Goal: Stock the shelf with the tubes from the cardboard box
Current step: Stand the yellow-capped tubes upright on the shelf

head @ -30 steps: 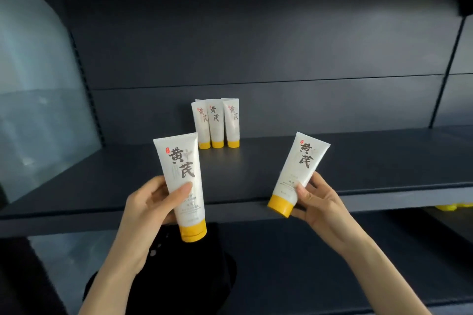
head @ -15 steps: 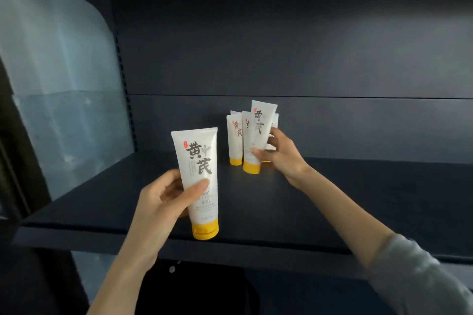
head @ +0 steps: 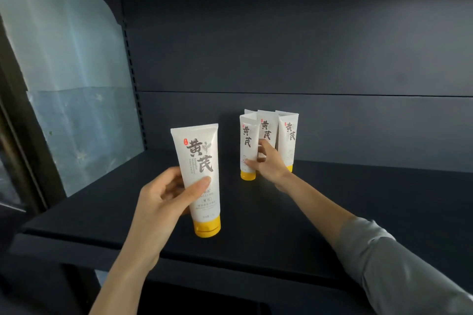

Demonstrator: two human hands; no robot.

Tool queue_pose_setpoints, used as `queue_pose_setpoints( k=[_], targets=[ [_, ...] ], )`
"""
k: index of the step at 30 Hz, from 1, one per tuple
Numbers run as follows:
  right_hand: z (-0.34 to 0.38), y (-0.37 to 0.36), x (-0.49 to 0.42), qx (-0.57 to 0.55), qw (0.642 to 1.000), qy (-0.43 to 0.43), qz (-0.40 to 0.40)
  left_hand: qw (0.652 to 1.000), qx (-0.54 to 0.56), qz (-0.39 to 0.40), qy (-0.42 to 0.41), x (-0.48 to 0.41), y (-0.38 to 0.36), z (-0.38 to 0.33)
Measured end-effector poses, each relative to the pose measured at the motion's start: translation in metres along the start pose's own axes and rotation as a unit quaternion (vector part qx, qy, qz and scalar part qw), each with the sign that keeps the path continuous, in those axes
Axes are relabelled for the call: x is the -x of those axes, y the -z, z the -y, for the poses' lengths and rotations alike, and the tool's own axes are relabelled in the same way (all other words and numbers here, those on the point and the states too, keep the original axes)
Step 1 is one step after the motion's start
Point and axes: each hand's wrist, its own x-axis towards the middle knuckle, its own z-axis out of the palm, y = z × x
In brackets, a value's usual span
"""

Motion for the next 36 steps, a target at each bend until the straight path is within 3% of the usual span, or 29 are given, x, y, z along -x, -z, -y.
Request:
queue_pose_setpoints(
  k=[16, 21, 26, 28, 36],
  targets=[
    [0.018, 0.014, 0.019, 0.087, 0.995, -0.003, -0.054, 0.999, 0.042, -0.006, -0.017, -0.005, -0.01, 0.001],
    [0.045, 0.031, 0.066, 0.1, 0.989, 0.065, -0.089, 0.998, 0.057, -0.004, -0.033, -0.008, -0.023, -0.006],
    [0.057, 0.029, 0.14, 0.005, 0.986, 0.162, -0.032, 0.995, 0.095, 0.001, -0.039, -0.005, -0.048, -0.011],
    [0.057, 0.025, 0.162, 0.033, 0.98, 0.197, -0.02, 0.993, 0.107, 0.011, -0.037, -0.001, -0.06, -0.012],
    [0.05, 0.017, 0.191, 0.088, 0.963, 0.211, -0.141, 0.994, 0.088, 0.048, -0.044, 0.019, -0.095, -0.016]
  ],
)
